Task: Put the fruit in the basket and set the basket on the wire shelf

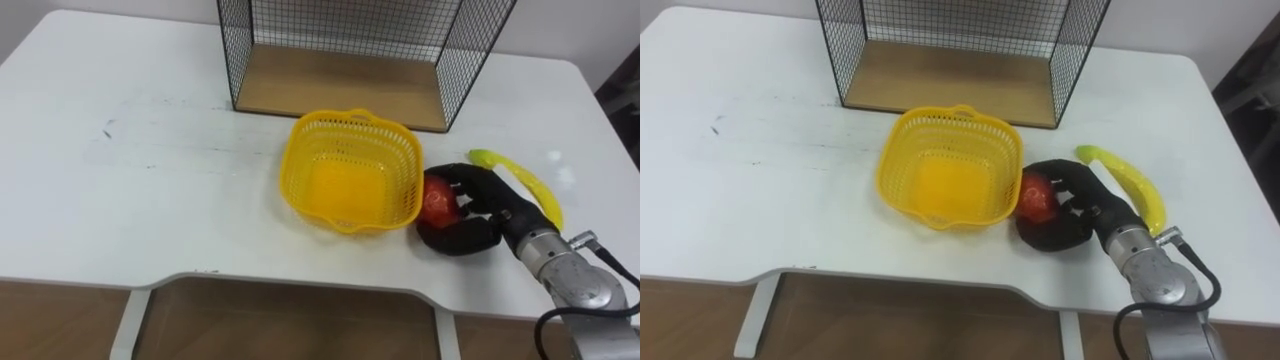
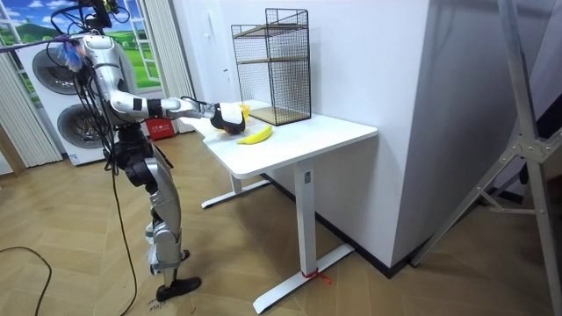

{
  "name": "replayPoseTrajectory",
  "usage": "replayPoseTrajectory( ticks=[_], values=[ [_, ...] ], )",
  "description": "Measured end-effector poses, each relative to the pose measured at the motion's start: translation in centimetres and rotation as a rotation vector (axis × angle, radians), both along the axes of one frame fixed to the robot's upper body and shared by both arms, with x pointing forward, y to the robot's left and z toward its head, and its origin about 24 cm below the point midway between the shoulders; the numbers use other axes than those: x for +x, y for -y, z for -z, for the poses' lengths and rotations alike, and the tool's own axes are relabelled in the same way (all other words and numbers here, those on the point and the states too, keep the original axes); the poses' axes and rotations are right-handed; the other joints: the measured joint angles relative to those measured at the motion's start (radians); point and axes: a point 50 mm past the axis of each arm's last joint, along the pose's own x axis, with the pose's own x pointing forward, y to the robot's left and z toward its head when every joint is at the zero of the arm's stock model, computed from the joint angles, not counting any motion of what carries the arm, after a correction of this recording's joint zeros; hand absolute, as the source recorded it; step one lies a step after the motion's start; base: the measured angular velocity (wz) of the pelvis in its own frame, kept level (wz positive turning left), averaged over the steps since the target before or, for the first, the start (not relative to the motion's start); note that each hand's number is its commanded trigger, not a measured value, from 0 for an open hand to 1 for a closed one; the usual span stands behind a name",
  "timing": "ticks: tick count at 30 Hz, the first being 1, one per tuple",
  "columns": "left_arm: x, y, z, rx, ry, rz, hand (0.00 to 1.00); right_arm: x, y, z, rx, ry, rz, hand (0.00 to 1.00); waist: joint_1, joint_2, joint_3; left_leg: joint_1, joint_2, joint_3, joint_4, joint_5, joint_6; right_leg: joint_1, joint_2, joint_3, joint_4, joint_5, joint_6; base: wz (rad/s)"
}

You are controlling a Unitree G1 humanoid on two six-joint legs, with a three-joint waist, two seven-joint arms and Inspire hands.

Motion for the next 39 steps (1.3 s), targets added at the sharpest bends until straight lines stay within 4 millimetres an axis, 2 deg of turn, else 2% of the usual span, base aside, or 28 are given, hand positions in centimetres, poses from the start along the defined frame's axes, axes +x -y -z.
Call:
replayPoseTrajectory(
  ticks=[17, 21, 29, 35, 39],
  values=[
    [-0.1, 0.0, 0.0, 0.005, -0.003, 0.001, 0.0, 0.0, 0.0, 0.0, 0.019, 0.003, 0.005, 1.0, -0.01, 0.003, 0.0023, -0.006, -0.002, -0.008, 0.003, 0.0, 0.0, 0.001, 0.0, -0.004, -0.001, 0.0, 0.0, 0.0],
    [-0.2, 0.2, 0.1, 0.001, -0.007, 0.005, 0.0, 0.0, 0.1, 0.1, 0.046, 0.013, 0.03, 1.0, -0.013, 0.009, 0.0054, -0.006, -0.001, -0.008, 0.005, 0.0, 0.0, 0.001, 0.001, -0.004, -0.001, 0.0, 0.0, 0.0],
    [-0.2, 0.4, 0.2, -0.005, -0.002, 0.004, 0.0, -0.1, 0.6, 0.2, 0.08, 0.022, 0.068, 1.0, -0.016, 0.018, 0.0053, -0.004, -0.002, -0.009, 0.006, 0.0, 0.0, 0.002, 0.0, -0.003, -0.002, 0.0, 0.0, 0.0],
    [-0.7, 0.3, 0.2, -0.005, -0.005, -0.01, 0.0, -0.2, 2.0, -0.4, 0.087, 0.053, 0.128, 1.0, -0.022, 0.01, 0.0028, 0.006, -0.002, -0.009, 0.008, 0.0, 0.0, 0.006, 0.0, -0.002, -0.001, 0.0, 0.0, -0.01],
    [-1.6, 0.0, 0.3, -0.013, -0.021, -0.058, 0.0, -0.3, 3.5, -1.7, 0.099, 0.109, 0.189, 1.0, -0.037, 0.005, 0.0021, 0.012, -0.001, -0.01, 0.0, 0.0, 0.0, 0.016, 0.0, 0.001, -0.002, 0.0, 0.001, 0.01]
  ],
)
